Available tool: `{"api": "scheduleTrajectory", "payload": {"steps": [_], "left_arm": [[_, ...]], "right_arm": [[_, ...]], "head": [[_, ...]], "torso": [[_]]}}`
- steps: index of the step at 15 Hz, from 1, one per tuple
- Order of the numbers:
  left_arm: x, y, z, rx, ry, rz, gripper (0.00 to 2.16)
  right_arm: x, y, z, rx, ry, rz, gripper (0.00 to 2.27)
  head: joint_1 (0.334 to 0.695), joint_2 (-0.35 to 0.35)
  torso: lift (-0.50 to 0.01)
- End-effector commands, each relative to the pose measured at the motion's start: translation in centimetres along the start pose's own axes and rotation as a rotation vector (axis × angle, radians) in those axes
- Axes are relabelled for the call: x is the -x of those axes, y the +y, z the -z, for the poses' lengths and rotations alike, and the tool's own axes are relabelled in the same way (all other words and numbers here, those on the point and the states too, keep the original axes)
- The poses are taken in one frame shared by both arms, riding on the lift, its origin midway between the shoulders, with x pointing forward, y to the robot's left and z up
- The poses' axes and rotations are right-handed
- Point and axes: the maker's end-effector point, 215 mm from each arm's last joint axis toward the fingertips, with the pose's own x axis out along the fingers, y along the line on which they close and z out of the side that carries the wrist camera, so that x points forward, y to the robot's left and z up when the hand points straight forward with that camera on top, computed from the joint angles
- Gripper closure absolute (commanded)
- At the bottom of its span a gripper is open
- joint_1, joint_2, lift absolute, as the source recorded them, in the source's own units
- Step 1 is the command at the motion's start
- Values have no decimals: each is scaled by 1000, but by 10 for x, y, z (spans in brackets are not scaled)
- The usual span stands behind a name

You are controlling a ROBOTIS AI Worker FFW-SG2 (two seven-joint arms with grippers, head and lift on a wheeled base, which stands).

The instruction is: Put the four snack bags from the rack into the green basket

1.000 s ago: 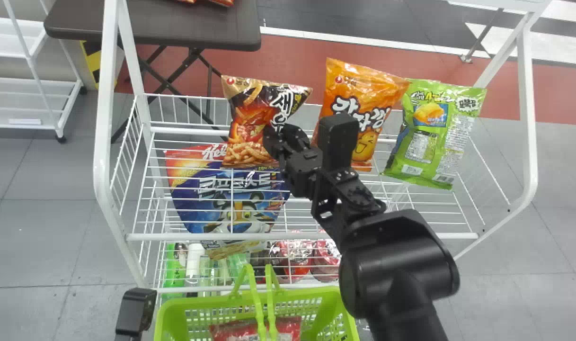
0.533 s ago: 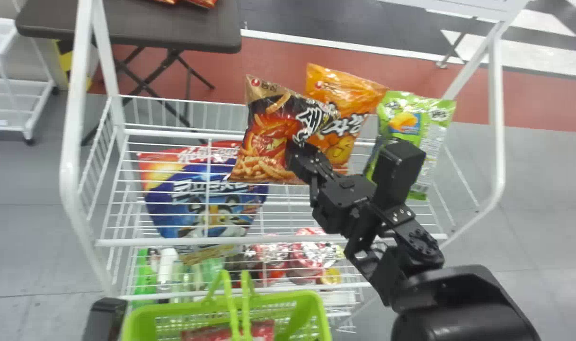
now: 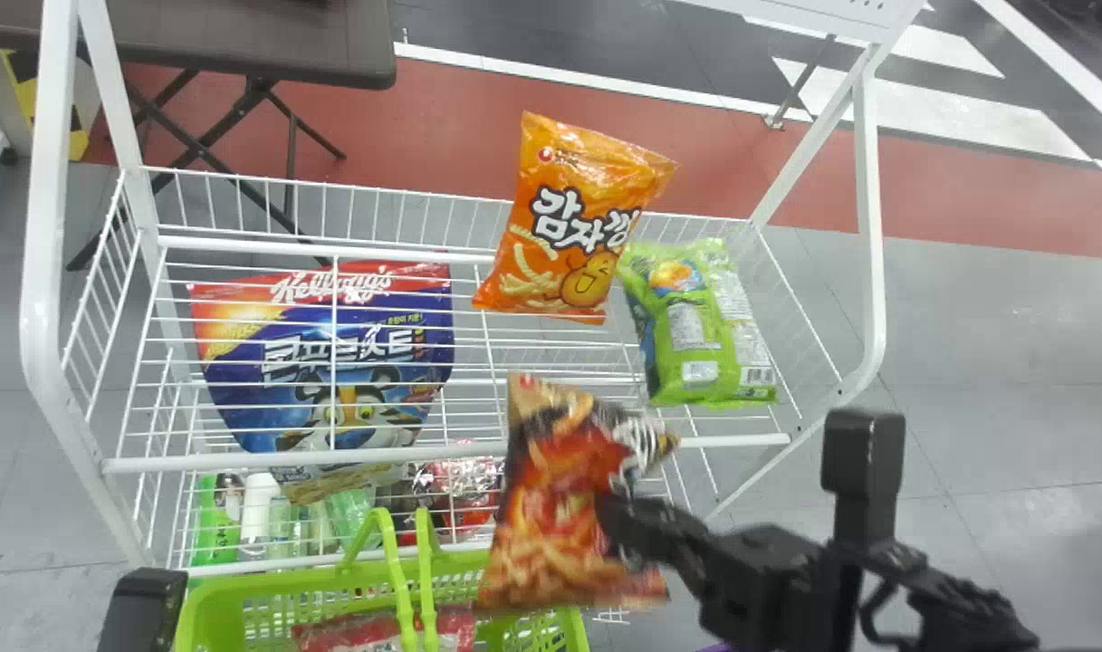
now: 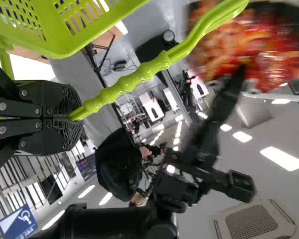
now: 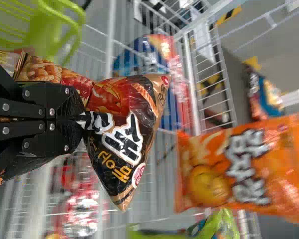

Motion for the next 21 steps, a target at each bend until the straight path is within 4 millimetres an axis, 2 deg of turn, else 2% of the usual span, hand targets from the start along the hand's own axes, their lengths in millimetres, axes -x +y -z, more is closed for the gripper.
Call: {"api": "scheduleTrajectory", "payload": {"steps": [1,2,4,11,13,14,15,16,17,18,21], "left_arm": [[1,-1,-1,-3,-2,-1,2020],[0,-2,-1,-7,-1,0,2020],[-2,-4,0,-7,0,3,2020],[-12,-15,6,-13,17,24,2020],[-12,-16,8,-11,18,26,2020],[-11,-17,8,-14,19,27,2020],[-11,-17,9,-13,19,27,2020],[-11,-17,10,-13,18,26,2020],[-11,-17,10,-13,19,26,2020],[-11,-17,10,-13,18,27,2020],[-13,-17,9,-13,15,27,2020]], "right_arm": [[15,1,58,-118,184,-2,2132],[19,7,76,-155,241,-15,2132],[13,17,84,-163,261,-45,2132],[-38,87,124,-129,389,-179,2128],[-51,102,133,-114,418,-203,2061],[-58,109,135,-109,430,-218,1892],[-63,117,139,-107,444,-239,1585],[-65,121,145,-113,460,-250,927],[-69,121,146,-109,457,-252,134],[-72,118,142,-100,435,-246,-1],[-75,100,126,-85,370,-211,63]], "head": [[695,-350],[695,-350],[695,-350],[695,-350],[695,-350],[695,-350],[695,-350],[695,-350],[695,-350],[695,-350],[695,-350]], "torso": [[-6],[-6],[-6],[-6],[-6],[-6],[-6],[-6],[-6],[-6],[-6]]}}
